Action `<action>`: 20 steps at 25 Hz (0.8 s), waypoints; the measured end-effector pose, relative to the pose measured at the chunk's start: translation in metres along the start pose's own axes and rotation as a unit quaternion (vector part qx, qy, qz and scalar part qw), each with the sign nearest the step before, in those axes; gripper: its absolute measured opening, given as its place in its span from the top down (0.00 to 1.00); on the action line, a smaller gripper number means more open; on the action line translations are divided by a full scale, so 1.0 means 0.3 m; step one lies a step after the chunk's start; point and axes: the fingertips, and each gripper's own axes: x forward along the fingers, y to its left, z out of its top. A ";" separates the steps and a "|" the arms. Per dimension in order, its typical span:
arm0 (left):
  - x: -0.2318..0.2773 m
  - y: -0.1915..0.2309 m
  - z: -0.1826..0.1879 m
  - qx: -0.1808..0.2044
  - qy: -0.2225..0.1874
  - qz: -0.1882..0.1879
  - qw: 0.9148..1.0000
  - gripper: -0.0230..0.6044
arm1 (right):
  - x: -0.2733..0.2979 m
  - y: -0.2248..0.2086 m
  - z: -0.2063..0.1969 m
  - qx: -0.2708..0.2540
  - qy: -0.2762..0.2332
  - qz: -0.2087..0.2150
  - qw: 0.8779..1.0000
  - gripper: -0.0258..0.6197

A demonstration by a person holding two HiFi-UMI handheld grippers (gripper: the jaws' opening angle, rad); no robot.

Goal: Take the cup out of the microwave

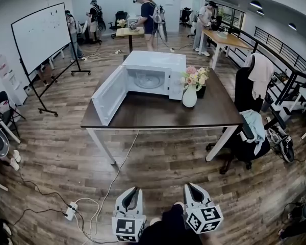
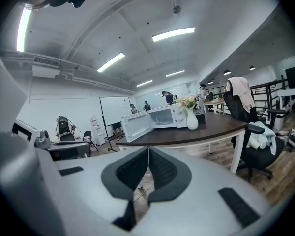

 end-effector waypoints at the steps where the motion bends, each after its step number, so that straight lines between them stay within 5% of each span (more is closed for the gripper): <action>1: -0.001 0.007 0.003 -0.001 -0.001 0.003 1.000 0.95 | 0.003 0.005 0.000 0.000 0.000 0.002 1.000 0.97; 4: 0.002 0.030 0.006 -0.009 0.000 0.012 1.000 0.93 | 0.012 0.021 0.003 -0.002 0.001 0.009 1.000 0.97; 11: 0.044 0.075 0.031 -0.031 -0.007 0.026 0.999 0.43 | 0.051 0.007 0.003 -0.001 0.015 0.008 1.000 0.97; 20: 0.147 0.145 0.021 -0.044 -0.001 0.032 0.999 0.37 | 0.174 -0.016 0.025 -0.001 0.026 0.015 1.000 0.97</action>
